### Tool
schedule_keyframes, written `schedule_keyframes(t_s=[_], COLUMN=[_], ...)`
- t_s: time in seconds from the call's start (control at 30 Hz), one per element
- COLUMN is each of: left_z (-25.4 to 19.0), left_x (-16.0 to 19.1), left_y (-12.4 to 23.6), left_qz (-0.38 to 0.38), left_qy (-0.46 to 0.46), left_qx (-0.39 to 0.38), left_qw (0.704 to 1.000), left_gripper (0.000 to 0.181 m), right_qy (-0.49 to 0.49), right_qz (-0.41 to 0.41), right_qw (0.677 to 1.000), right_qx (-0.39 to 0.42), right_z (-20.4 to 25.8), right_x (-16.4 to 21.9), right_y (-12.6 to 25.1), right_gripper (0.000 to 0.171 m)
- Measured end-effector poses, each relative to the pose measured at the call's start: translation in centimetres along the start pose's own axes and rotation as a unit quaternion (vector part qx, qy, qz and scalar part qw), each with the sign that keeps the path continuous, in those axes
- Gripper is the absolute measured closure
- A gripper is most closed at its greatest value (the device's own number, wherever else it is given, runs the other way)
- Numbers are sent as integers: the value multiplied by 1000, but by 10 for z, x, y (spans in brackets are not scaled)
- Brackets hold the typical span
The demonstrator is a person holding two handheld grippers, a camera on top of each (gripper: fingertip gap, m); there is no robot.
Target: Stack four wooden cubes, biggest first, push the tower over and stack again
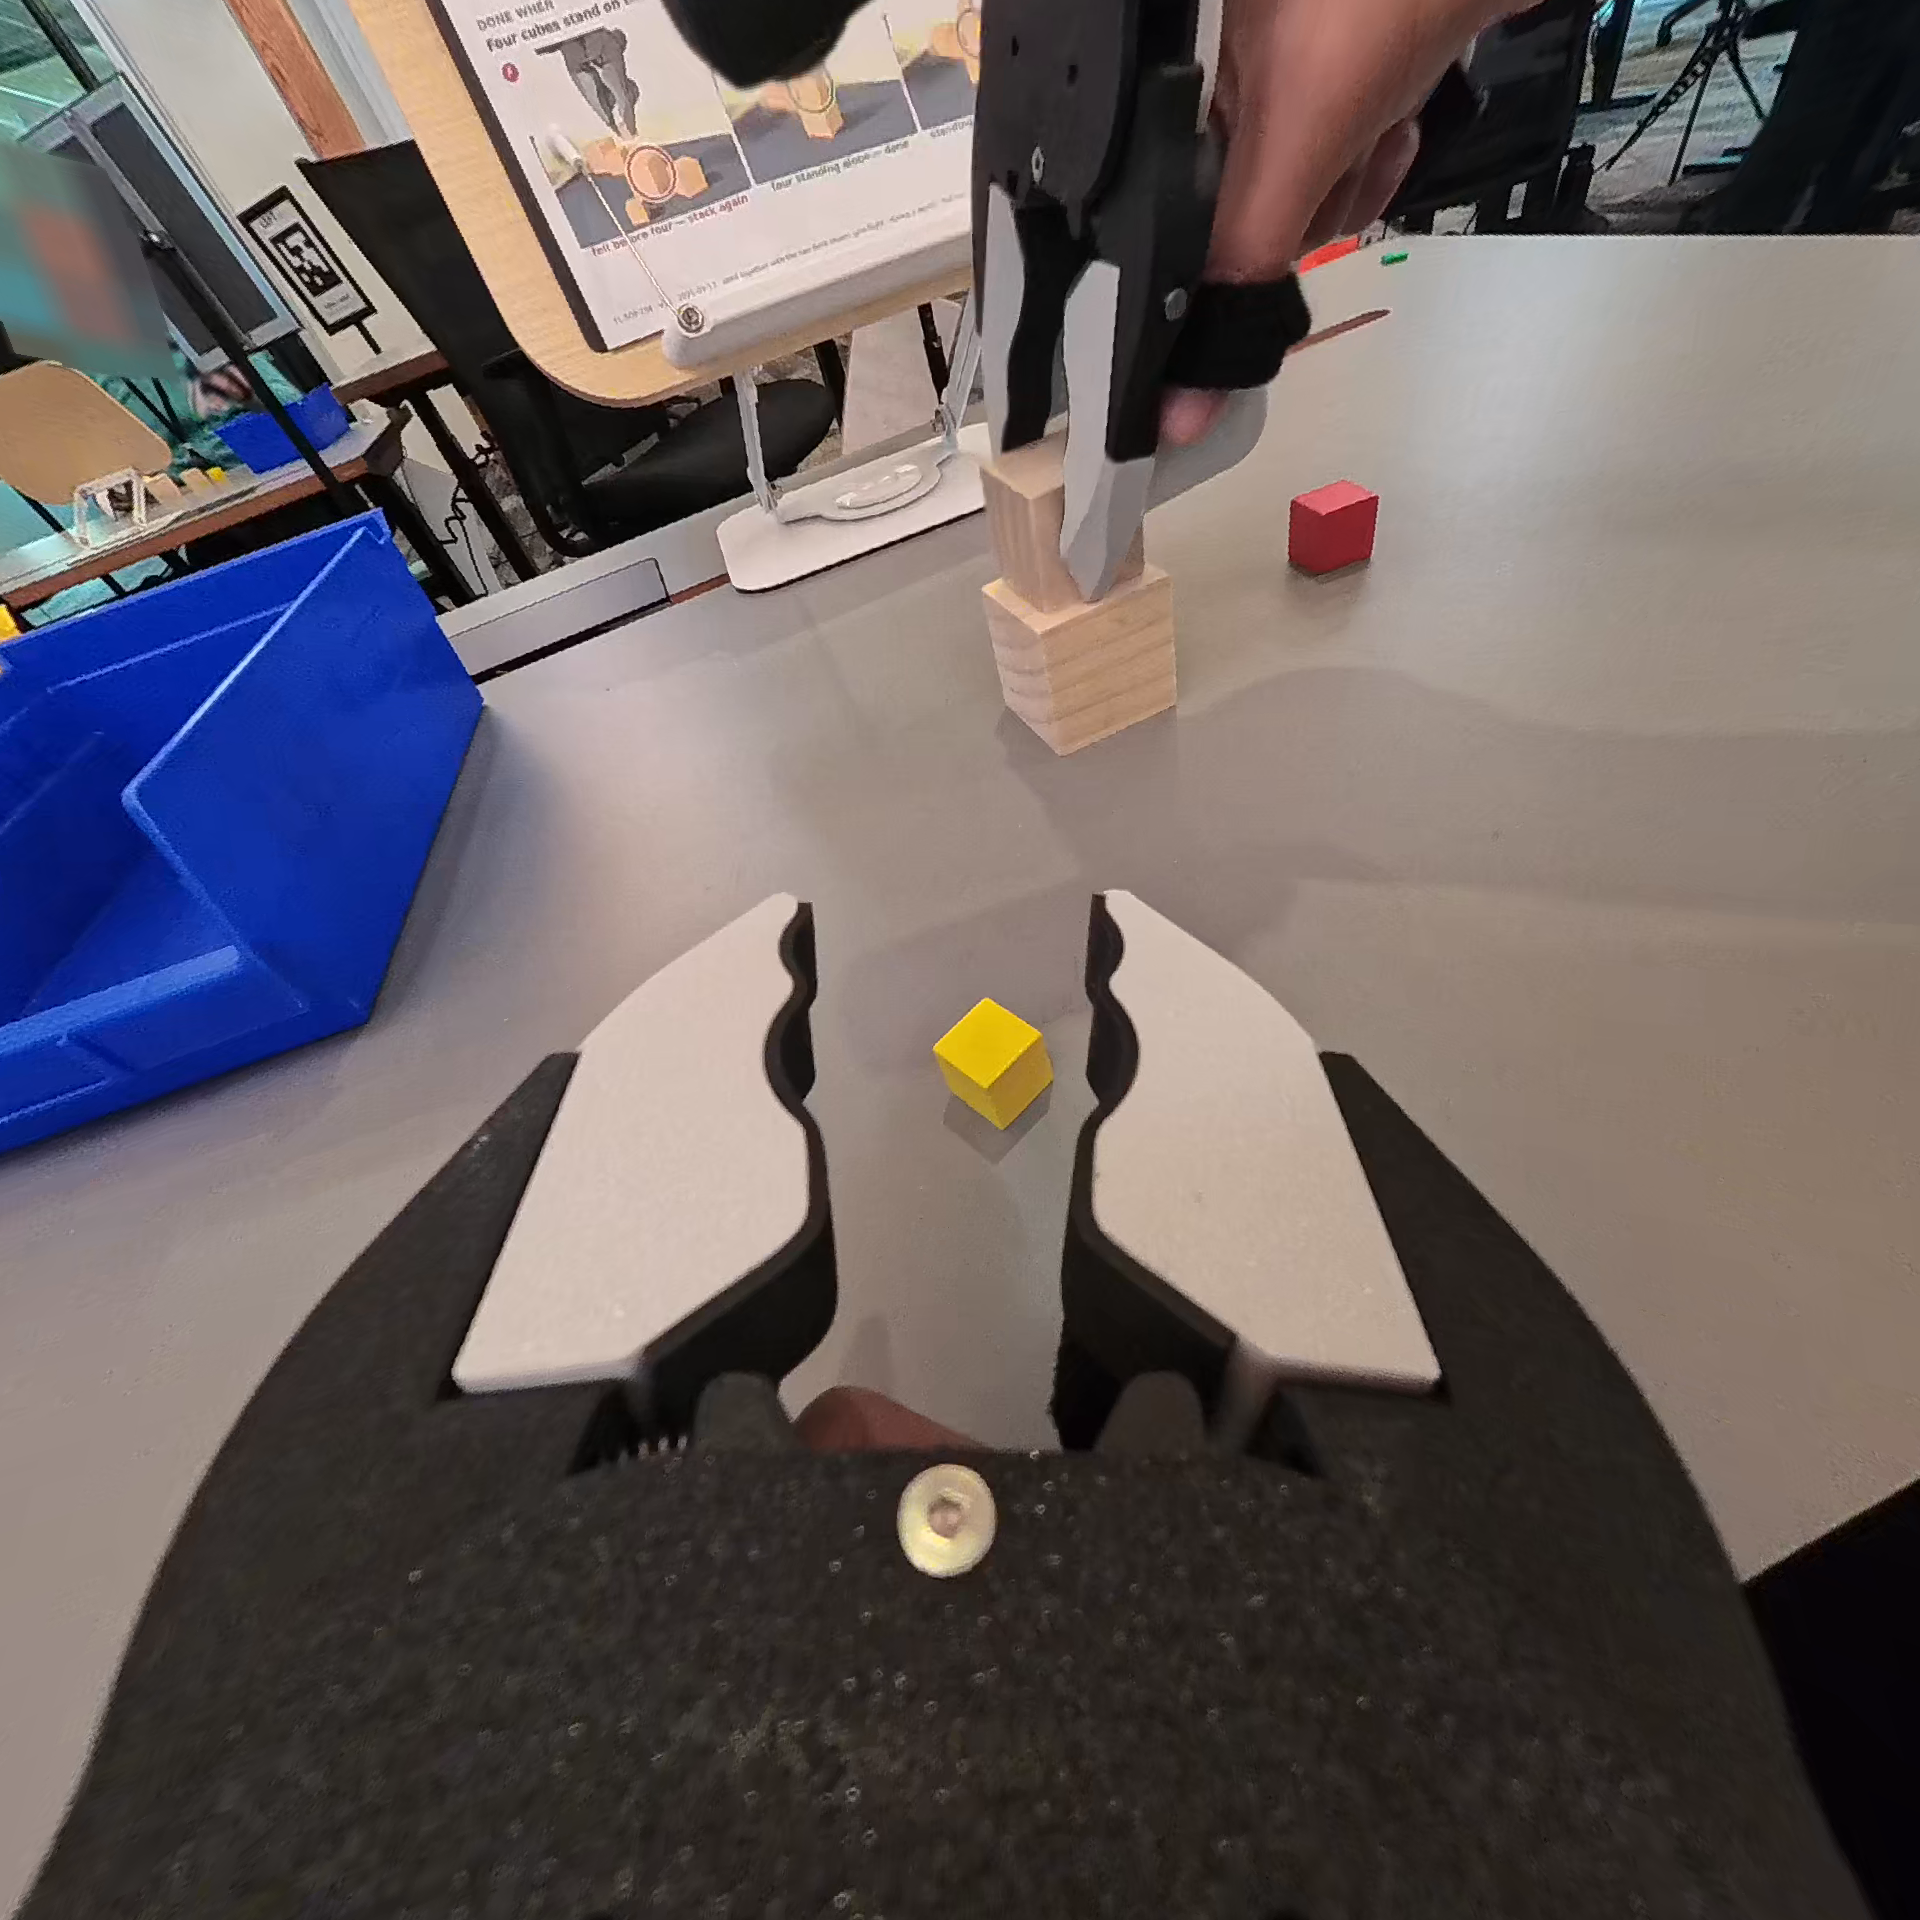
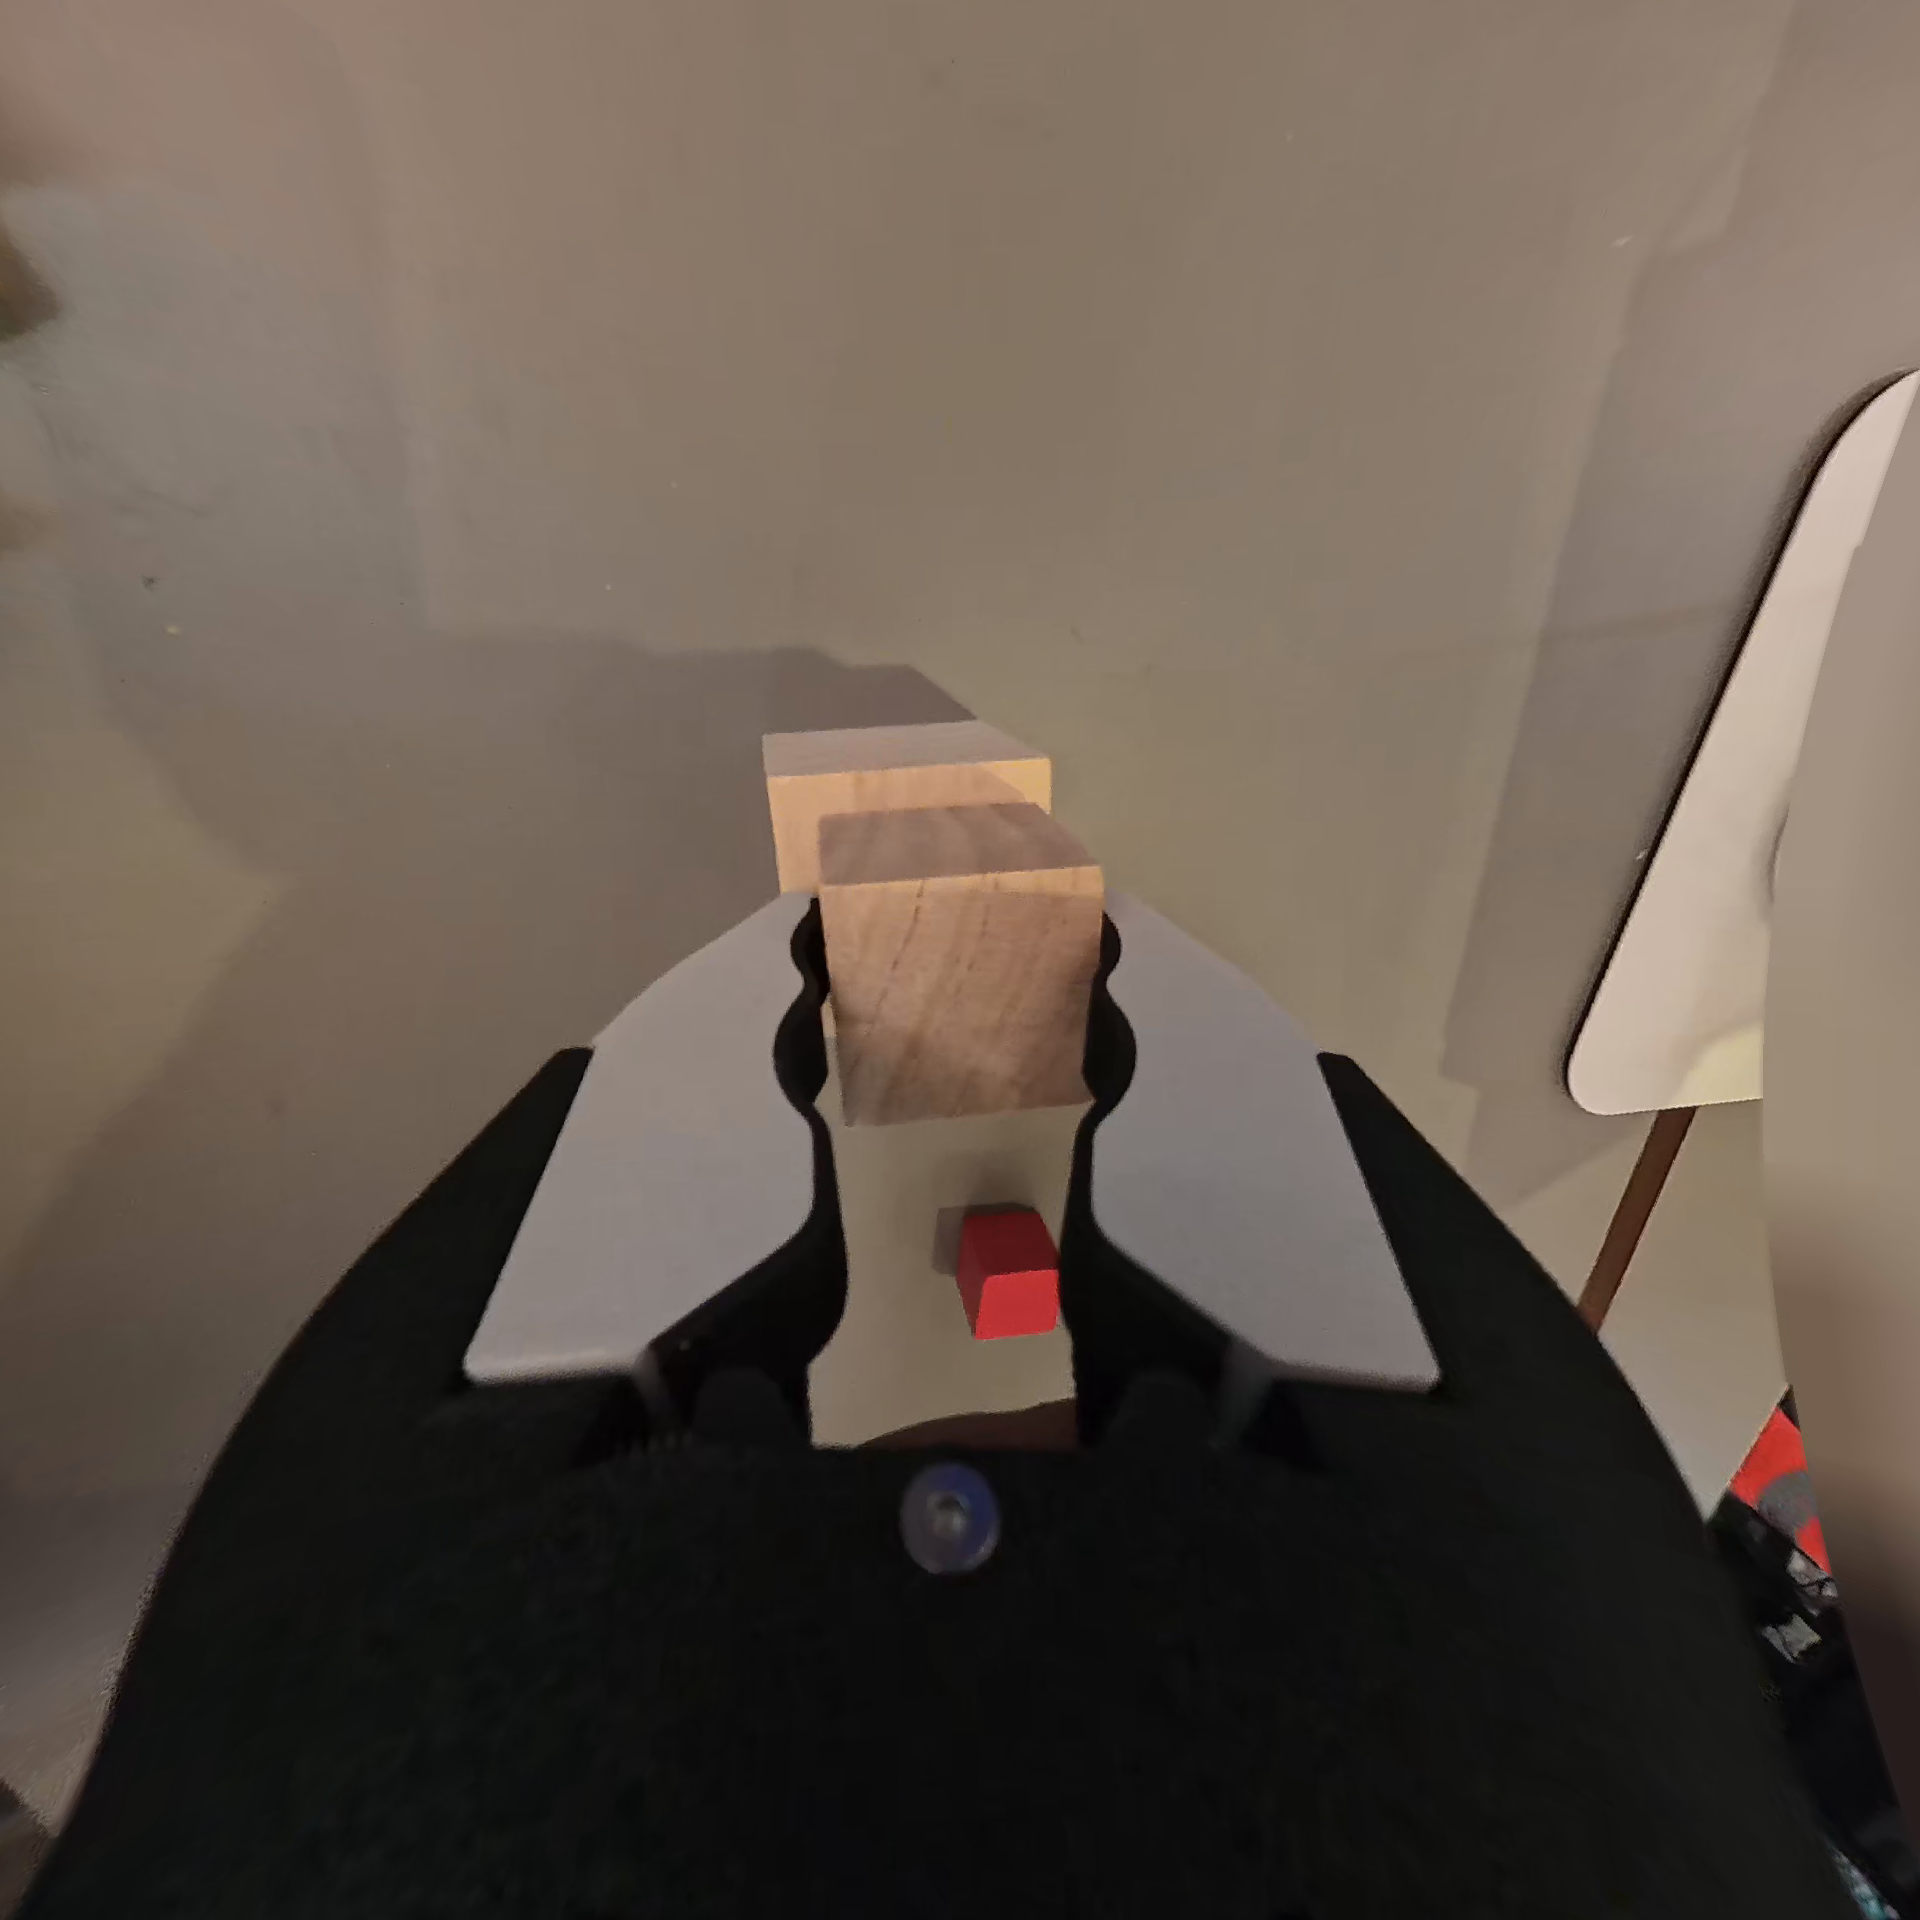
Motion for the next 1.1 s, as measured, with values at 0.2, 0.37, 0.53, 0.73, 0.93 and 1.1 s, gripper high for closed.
schedule_keyframes(t_s=[0.2, 0.37, 0.53, 0.73, 0.93, 1.1], left_z=[0, 0, -1, 0, -1, 0], left_x=[0, 0, 0, 1, 0, 1], left_y=[0, 0, 0, 0, 0, 0], left_qz=[-1, 0, 2, 2, 2, 2], left_qy=[2, -1, -2, -2, -6, 0], left_qx=[1, 2, 2, 0, -1, 2], left_qw=[1000, 1000, 1000, 1000, 1000, 1000], left_gripper=[132, 132, 132, 132, 132, 132], right_qy=[-26, -90, -132, -99, -67, -38], right_qz=[-46, -132, -98, -37, 14, 34], right_qw=[998, 984, 983, 994, 998, 998], right_qx=[33, 84, 80, 16, -4, -22], right_z=[-13, -37, -37, -6, -11, -14], right_x=[3, 32, 99, 140, 145, 140], right_y=[26, 86, 68, -5, -31, -33], right_gripper=[113, 109, 109, 106, 115, 143])
Point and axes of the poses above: each gripper's, where its closed fingertips meet, y back along the fingers, x out of its underside, z = x × y across the jaws, the point moved 3 cm from there along y, back along the fingers, and after that the axes turned 9 degrees about x, right-handed, at the moved point
